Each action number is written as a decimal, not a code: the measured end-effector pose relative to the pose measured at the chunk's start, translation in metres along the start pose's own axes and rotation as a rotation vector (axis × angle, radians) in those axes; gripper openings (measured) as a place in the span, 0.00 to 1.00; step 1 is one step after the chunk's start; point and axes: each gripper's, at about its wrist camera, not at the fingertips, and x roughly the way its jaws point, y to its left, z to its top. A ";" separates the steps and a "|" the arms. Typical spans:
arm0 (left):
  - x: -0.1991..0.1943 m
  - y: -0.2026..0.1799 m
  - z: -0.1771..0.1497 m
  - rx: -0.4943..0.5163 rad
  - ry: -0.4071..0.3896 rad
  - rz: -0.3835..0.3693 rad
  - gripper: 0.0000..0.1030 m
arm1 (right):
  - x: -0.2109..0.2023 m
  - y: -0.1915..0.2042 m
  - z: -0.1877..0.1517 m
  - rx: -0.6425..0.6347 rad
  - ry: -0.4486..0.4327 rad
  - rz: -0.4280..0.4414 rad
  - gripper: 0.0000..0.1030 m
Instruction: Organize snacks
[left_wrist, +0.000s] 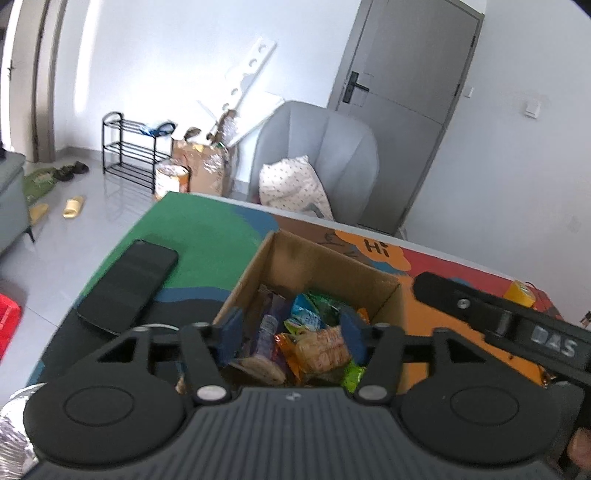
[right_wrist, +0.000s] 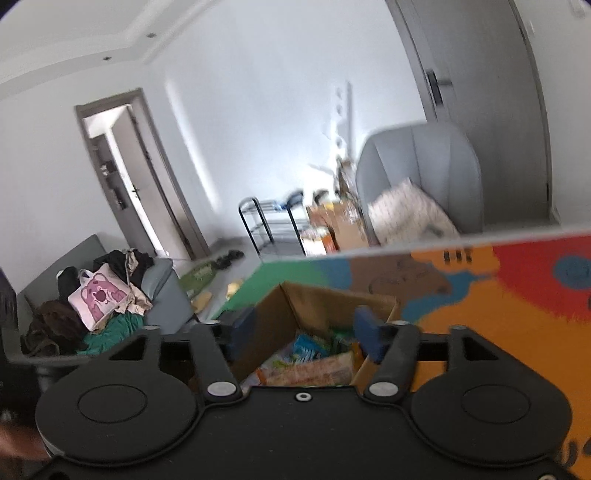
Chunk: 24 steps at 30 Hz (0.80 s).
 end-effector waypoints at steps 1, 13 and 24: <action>-0.003 -0.002 -0.001 0.013 -0.011 0.008 0.65 | -0.002 -0.003 -0.001 0.001 -0.005 0.007 0.71; -0.058 -0.015 -0.016 0.049 -0.189 0.059 0.92 | -0.039 -0.037 -0.004 0.075 -0.054 0.014 0.97; -0.100 -0.021 -0.016 0.032 -0.245 0.070 1.00 | -0.099 -0.031 -0.001 -0.012 -0.116 -0.196 1.00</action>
